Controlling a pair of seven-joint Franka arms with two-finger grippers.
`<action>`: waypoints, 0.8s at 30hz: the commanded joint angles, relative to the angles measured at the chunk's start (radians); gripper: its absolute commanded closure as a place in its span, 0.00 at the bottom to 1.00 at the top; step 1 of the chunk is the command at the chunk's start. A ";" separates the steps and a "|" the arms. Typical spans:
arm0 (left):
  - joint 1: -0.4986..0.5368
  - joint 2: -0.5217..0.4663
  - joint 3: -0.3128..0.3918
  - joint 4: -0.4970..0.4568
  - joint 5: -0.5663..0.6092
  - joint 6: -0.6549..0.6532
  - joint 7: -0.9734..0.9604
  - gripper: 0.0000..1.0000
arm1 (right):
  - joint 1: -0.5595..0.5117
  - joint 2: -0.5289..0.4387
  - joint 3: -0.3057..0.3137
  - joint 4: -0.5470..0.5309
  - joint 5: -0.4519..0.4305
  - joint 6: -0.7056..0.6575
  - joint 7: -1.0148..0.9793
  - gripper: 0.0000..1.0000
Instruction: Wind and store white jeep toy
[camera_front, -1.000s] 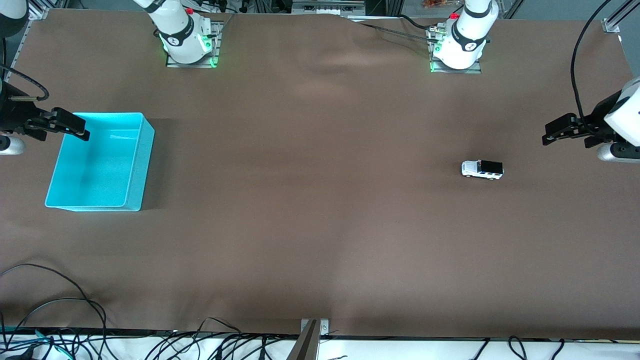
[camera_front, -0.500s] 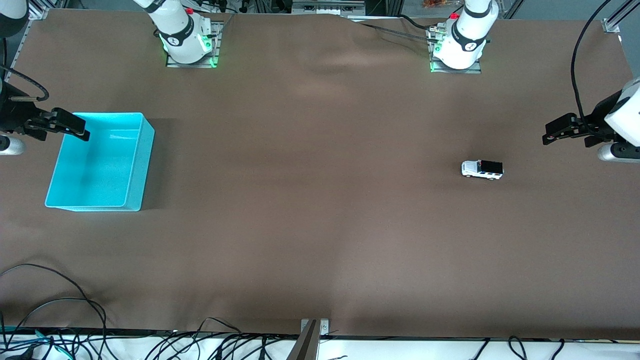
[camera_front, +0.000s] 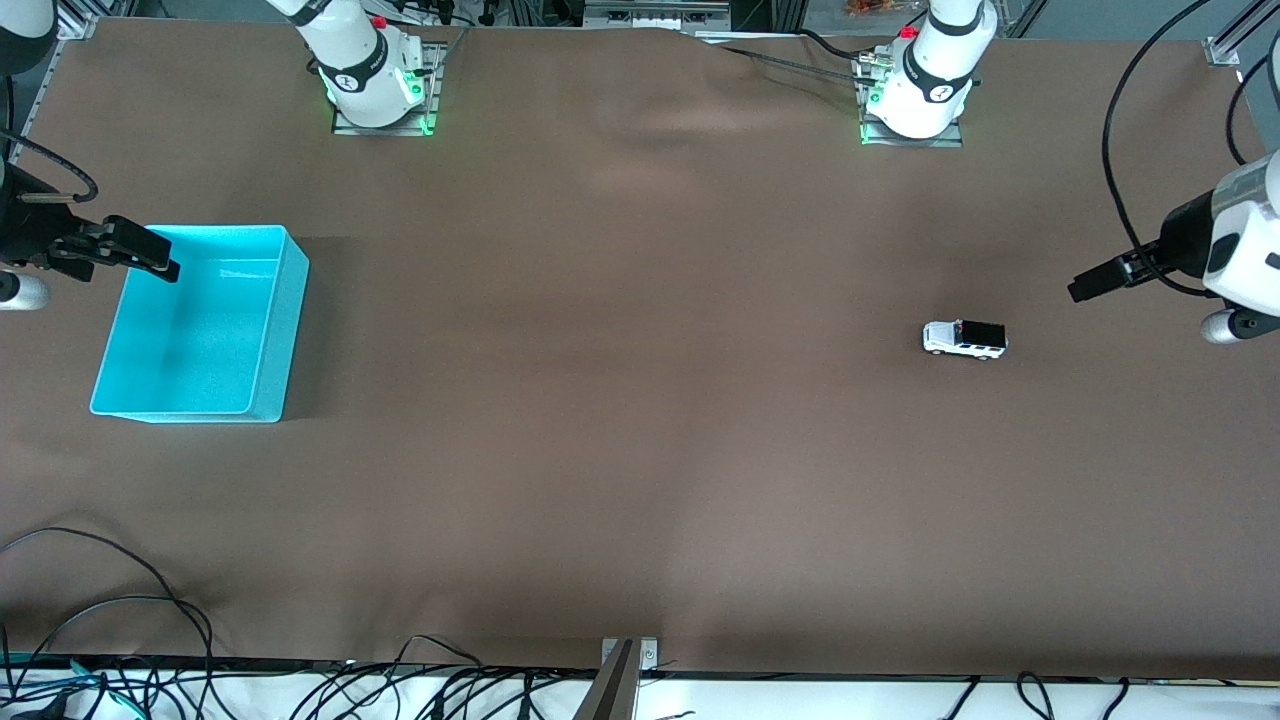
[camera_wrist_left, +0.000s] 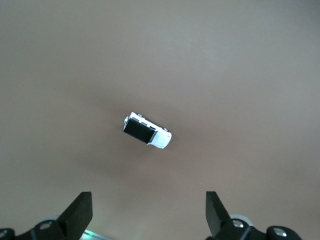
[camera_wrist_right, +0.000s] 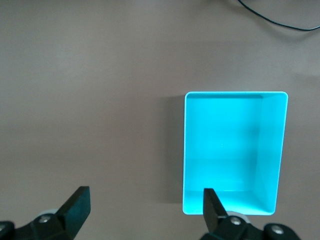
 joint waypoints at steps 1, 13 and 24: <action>-0.010 0.000 0.002 -0.046 0.020 -0.003 -0.188 0.00 | -0.001 0.002 -0.002 0.013 0.005 -0.011 0.008 0.00; -0.007 0.005 0.004 -0.180 0.038 0.050 -0.511 0.00 | -0.001 0.002 -0.002 0.013 0.005 -0.009 0.008 0.00; 0.011 0.005 0.005 -0.350 0.043 0.257 -0.807 0.00 | -0.001 0.002 -0.002 0.013 0.007 -0.009 0.009 0.00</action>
